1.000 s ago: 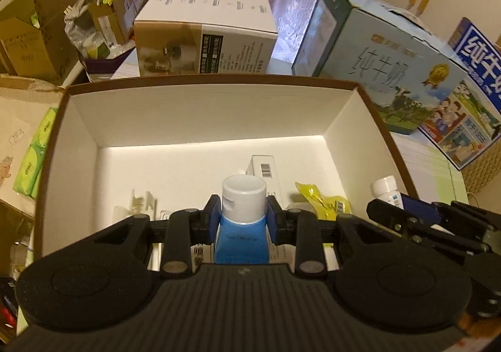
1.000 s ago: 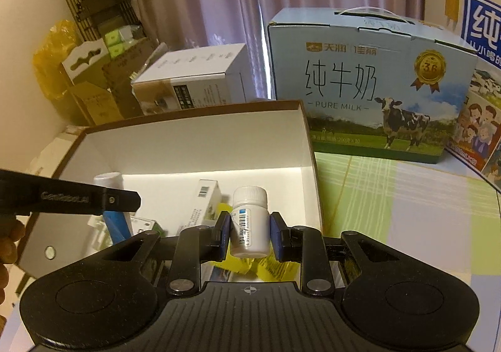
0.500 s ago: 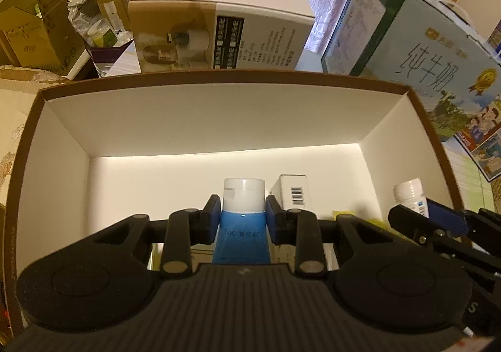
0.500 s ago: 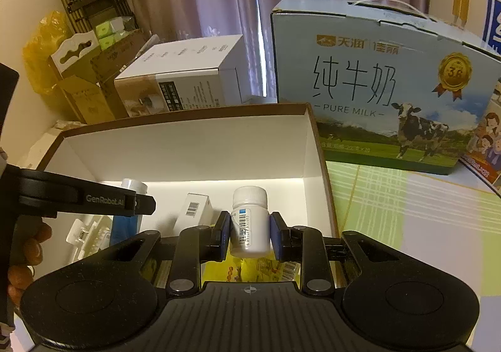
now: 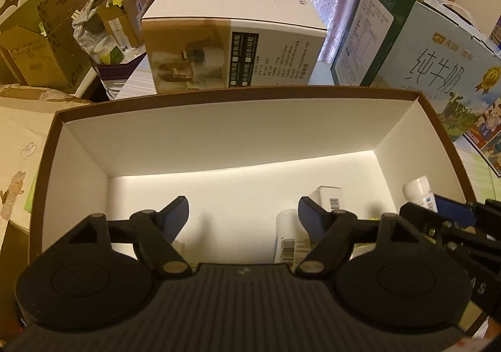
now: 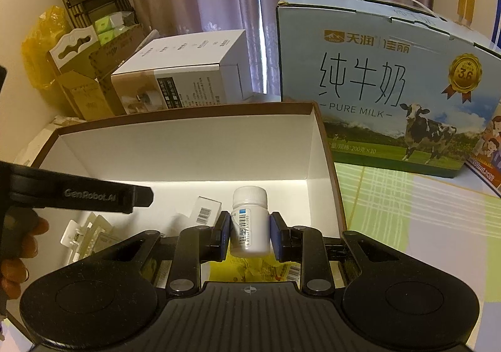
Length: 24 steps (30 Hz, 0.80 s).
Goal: Organize objects
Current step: 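Open both tools to drop the blue tube and white bottle into the box, then move both tools back toward the white cloth and red packet on the table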
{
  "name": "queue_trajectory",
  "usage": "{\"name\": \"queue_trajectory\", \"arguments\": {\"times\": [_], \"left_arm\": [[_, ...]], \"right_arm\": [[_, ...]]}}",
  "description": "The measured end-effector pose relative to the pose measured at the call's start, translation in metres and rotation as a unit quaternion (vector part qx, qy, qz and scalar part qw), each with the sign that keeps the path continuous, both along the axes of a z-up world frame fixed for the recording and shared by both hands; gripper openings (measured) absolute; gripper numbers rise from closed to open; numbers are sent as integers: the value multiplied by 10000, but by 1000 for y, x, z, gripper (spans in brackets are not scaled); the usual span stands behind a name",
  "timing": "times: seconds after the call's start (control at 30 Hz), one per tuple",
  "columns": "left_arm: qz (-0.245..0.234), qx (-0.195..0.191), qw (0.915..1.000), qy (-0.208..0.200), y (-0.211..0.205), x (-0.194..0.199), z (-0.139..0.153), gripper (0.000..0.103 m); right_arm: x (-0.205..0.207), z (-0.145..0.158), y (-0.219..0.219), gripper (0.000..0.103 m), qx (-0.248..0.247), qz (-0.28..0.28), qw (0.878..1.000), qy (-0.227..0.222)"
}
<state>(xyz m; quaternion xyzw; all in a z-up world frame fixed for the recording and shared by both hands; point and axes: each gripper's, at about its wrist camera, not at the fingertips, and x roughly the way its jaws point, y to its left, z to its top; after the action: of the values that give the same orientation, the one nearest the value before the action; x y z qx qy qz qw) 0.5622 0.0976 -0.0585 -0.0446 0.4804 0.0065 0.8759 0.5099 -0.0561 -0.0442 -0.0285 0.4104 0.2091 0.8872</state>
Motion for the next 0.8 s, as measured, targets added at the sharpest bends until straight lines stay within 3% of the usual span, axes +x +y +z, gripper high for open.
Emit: {"name": "queue_trajectory", "arguments": {"times": [0.33, 0.47, 0.8], "left_arm": [[-101, 147, 9998, -15, 0, -13, 5, 95], [-247, 405, 9988, -145, -6, -25, 7, 98], [-231, 340, 9987, -297, -2, -54, 19, 99]], "right_arm": [[7, 1, 0, 26, 88, -324, 9993, -135], [1, 6, -7, 53, 329, -378, 9986, -195], [-36, 15, -24, 60, 449, -139, 9986, -223]]}}
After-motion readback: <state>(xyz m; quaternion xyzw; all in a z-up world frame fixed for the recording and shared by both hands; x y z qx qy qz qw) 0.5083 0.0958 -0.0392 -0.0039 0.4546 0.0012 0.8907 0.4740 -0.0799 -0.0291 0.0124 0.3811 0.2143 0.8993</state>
